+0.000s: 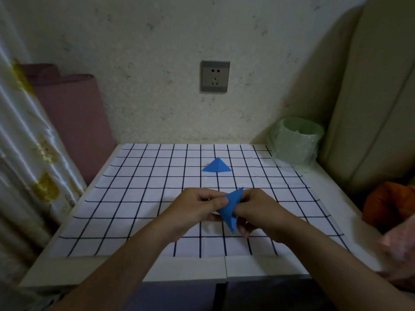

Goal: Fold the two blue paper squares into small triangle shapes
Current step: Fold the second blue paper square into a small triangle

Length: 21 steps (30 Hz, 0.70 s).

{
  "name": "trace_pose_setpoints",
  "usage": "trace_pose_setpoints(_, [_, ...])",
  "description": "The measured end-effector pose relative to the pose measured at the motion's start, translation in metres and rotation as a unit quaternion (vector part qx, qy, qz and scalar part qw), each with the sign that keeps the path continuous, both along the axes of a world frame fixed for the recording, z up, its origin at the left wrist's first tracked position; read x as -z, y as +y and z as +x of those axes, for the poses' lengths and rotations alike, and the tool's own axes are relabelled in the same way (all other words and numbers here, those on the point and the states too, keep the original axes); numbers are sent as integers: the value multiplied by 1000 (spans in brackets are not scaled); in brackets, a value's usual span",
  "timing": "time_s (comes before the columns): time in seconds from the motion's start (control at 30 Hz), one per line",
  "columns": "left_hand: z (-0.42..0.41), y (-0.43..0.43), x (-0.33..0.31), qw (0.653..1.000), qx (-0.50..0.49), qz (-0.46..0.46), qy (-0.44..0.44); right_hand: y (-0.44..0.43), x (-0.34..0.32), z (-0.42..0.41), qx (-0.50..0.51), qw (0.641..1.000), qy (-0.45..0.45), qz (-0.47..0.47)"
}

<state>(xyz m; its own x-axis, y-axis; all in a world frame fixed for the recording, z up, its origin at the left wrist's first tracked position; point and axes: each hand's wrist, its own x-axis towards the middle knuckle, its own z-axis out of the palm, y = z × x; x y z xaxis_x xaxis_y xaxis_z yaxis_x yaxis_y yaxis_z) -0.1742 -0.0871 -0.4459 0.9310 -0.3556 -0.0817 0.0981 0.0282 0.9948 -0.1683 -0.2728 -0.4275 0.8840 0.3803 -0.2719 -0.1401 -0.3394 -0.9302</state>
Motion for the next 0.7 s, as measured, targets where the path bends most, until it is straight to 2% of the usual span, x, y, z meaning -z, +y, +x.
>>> trace_pose_setpoints(0.17, [0, 0, 2, 999, 23, -20, 21, 1, 2, 0, 8, 998, -69, -8])
trace_pose_setpoints(0.27, [1, 0, 1, 998, 1, -50, 32, -1, 1, 0, 5, 999, -37, 22])
trace_pose_setpoints(0.37, [1, 0, -1, 995, -65, -71, 31, -6, -4, 3, -2, 994, 36, 103])
trace_pose_setpoints(0.43, [2, 0, 0, 990, -114, -78, 29, -8, -8, 3, -10, 993, 49, 111])
trace_pose_setpoints(0.6, [3, -3, 4, 989, -145, -34, 3, -3, 0, 3, 54, 997, -55, 26])
trace_pose_setpoints(0.7, [4, -2, 3, 987, -156, -28, -9, -1, 1, 3, 65, 992, -96, 47])
